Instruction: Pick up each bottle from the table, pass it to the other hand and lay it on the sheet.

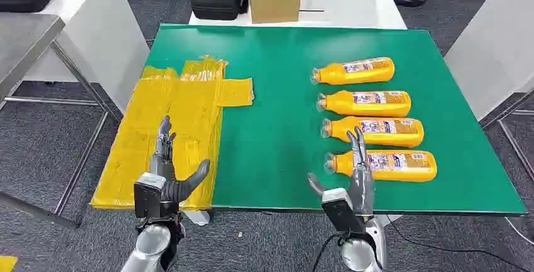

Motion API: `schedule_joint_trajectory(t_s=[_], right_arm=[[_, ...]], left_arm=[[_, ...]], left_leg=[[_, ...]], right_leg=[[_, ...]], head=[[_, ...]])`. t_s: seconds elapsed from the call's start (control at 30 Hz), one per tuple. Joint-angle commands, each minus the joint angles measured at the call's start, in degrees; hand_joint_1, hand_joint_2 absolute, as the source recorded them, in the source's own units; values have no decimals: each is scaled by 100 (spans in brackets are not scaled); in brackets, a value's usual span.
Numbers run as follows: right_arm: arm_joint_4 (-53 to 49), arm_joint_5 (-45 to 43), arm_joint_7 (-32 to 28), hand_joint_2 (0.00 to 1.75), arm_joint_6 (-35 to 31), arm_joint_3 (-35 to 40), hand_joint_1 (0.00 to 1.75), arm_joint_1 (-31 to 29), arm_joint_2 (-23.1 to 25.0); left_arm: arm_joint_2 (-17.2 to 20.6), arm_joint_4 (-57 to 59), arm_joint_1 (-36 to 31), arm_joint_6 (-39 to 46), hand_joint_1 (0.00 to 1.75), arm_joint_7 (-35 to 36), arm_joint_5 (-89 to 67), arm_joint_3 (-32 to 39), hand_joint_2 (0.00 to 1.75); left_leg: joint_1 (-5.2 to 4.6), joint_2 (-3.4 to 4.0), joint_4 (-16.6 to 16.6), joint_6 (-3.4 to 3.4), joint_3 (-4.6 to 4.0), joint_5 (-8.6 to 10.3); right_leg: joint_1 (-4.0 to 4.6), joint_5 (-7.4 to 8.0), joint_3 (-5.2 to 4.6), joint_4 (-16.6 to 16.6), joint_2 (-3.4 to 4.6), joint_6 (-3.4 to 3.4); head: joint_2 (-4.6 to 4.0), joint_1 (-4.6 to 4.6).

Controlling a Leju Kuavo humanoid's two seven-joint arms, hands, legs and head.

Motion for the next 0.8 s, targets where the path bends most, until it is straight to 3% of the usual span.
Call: schedule_joint_trajectory(t_s=[0.03,0.27,0.7,0.8], right_arm=[[-88,306,222,175,163,-228,0,-336,-409],[-32,339,173,175,134,-133,0,-356,-465],[-46,1168,652,175,493,-198,0,-399,-855],[-492,1438,1106,175,1106,-233,0,-244,-1004]], left_arm=[[15,199,-218,-11,0,34,-79,207,175],[-11,132,-181,-22,0,47,-89,298,175],[14,-6,-32,-28,0,58,-116,457,175],[31,-55,17,-14,0,63,-117,505,175]], left_leg=[[2,5,0,-6,11,-6],[6,9,1,-11,27,-14],[4,6,-1,-7,17,-9],[9,4,6,-14,39,-24]], right_leg=[[3,-4,11,-1,2,-6],[7,-11,26,-1,5,-11],[5,-6,19,-5,3,-7],[10,-22,43,2,-1,-13]], head=[[0,-2],[0,-2],[0,-2],[0,-2]])
